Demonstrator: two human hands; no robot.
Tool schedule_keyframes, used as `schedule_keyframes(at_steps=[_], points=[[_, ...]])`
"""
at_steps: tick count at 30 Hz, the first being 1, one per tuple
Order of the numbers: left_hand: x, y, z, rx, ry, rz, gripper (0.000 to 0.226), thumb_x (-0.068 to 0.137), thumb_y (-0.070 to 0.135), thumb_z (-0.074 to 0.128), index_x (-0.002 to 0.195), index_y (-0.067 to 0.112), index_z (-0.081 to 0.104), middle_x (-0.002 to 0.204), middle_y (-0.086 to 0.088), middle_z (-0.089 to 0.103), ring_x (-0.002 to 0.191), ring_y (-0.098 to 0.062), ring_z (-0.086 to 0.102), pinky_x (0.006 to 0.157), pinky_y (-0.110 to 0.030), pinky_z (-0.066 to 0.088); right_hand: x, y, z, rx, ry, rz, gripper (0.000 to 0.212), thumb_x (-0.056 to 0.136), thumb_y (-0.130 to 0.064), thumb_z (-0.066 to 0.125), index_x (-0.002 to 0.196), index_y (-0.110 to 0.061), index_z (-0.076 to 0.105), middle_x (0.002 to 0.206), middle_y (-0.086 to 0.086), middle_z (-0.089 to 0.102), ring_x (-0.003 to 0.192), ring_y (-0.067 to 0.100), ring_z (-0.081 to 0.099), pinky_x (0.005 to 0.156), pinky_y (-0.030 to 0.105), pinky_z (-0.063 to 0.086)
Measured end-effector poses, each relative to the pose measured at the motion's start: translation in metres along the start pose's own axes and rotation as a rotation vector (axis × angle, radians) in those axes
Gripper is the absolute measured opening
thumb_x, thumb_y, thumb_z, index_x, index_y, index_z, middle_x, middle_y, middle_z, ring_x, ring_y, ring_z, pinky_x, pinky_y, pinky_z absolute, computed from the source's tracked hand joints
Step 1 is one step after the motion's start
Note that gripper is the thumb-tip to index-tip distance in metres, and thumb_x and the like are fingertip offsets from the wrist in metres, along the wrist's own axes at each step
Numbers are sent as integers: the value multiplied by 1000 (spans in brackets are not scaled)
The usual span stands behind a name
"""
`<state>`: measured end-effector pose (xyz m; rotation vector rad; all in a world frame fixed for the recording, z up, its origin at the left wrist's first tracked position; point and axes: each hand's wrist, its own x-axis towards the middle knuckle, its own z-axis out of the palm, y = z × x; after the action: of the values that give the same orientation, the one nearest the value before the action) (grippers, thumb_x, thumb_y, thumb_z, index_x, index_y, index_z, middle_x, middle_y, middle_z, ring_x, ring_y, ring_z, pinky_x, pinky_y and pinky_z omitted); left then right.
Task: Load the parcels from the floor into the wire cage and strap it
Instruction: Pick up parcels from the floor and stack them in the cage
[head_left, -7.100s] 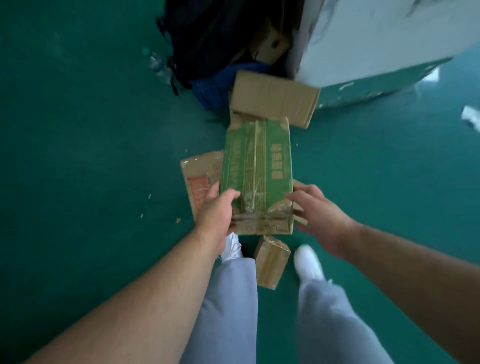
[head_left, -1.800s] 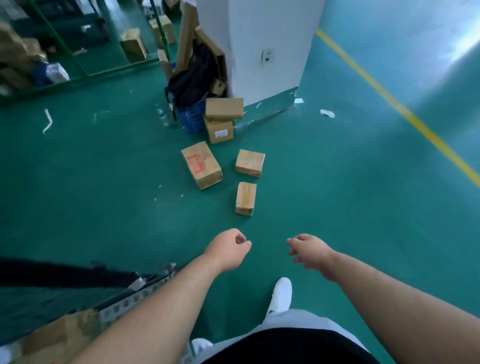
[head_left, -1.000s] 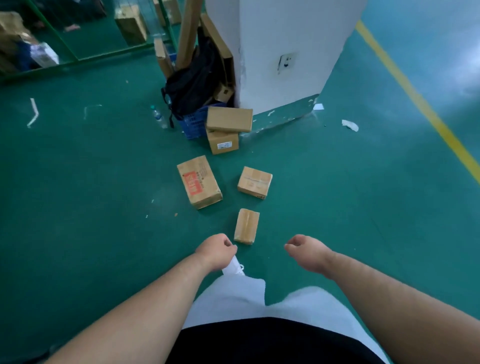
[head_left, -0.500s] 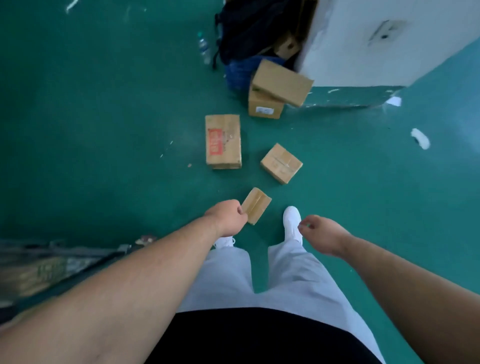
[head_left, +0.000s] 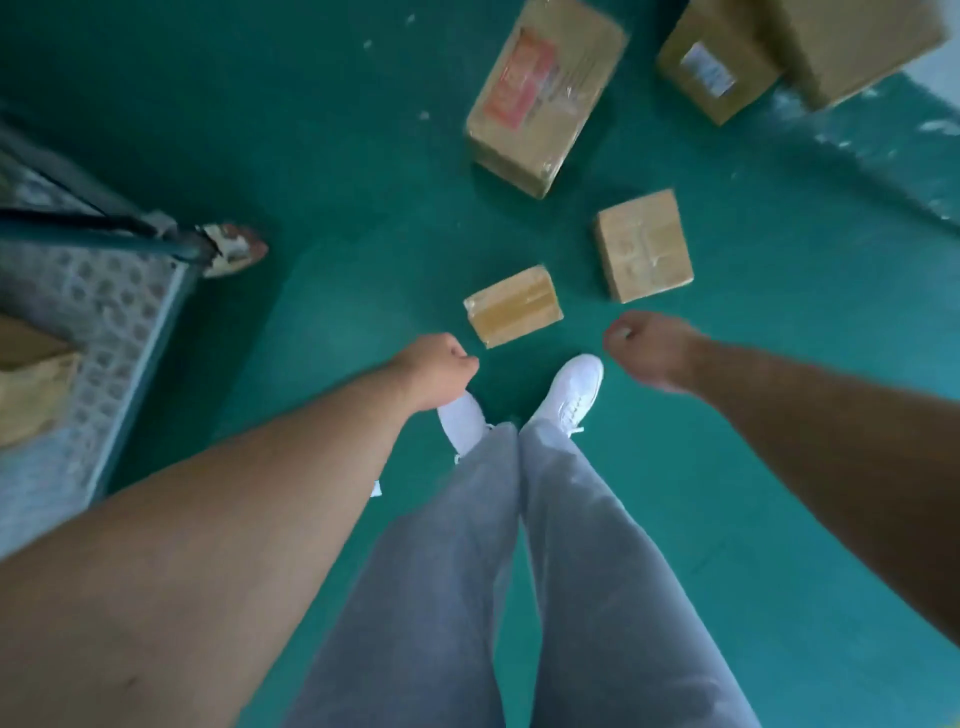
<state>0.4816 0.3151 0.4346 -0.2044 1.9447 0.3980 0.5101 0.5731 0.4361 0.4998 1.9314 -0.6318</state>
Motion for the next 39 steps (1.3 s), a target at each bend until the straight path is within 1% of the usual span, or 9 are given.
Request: schedule_keyframes(at_steps=[4, 9, 13, 15, 19, 25, 28, 32, 39], points=[[85, -23, 50, -168, -36, -108, 23, 94, 25, 49, 73, 21, 42, 73, -5, 43, 68, -20, 37, 61, -33, 26, 96, 21, 38, 8, -34, 20, 35, 105, -15, 40, 128, 2, 60, 121, 25, 65, 100, 36, 62, 77, 33, 49], [202, -50, 111, -488, -3, -262, 14, 97, 30, 52, 83, 28, 47, 95, 0, 52, 93, -21, 55, 86, -37, 48, 221, 59, 103, 22, -70, 83, 43, 104, -23, 48, 144, -10, 53, 144, 19, 55, 129, 37, 54, 102, 36, 43], [260, -55, 139, -679, -92, -384, 45, 101, 13, 46, 146, 14, 44, 139, -4, 52, 129, -29, 56, 109, -45, 49, 291, 81, 143, 112, -44, 127, 69, 96, -34, 55, 160, -26, 30, 156, 11, 45, 130, 33, 53, 107, 37, 43], [282, -57, 150, -722, -102, -404, 54, 99, 7, 44, 152, 12, 37, 155, -6, 42, 129, -30, 55, 108, -47, 50, 319, 87, 159, 172, -59, 127, 87, 84, -39, 60, 162, -31, 20, 157, 10, 45, 129, 35, 53, 106, 45, 47], [302, -54, 160, -832, -102, -394, 53, 89, -4, 42, 139, 12, 45, 150, -7, 46, 122, -31, 59, 104, -49, 52, 342, 86, 177, 411, -72, 144, 54, 91, -23, 61, 142, -36, 51, 135, 7, 60, 120, 26, 57, 90, 41, 52], [255, -51, 143, -908, -68, -406, 62, 72, 4, 52, 133, 8, 53, 144, -5, 52, 121, -23, 59, 105, -43, 49, 291, 66, 173, 581, -83, 105, 28, 92, -43, 66, 110, -27, 52, 120, 12, 63, 116, 33, 61, 98, 55, 53], [214, -52, 118, -975, 14, -386, 55, 52, 11, 51, 106, 14, 53, 120, -8, 59, 120, -28, 57, 113, -51, 42, 239, 47, 147, 618, -58, 90, 43, 75, -59, 68, 102, -29, 53, 120, 13, 65, 114, 34, 64, 98, 58, 52], [144, -39, 57, -1051, 92, -283, 57, 55, 9, 53, 111, 17, 52, 120, -8, 62, 118, -24, 57, 114, -49, 41, 166, 1, 96, 675, 14, 44, 55, 55, -63, 64, 101, -33, 55, 108, 2, 66, 105, 24, 65, 96, 53, 53], [-37, 3, -94, -1269, 315, -27, 45, 62, 13, 57, 106, 15, 48, 111, -7, 59, 112, -23, 57, 101, -34, 45, -12, -117, -29, 614, 119, -216, 28, 86, -46, 66, 107, -33, 54, 110, 8, 69, 86, 18, 60, 81, 40, 50]])
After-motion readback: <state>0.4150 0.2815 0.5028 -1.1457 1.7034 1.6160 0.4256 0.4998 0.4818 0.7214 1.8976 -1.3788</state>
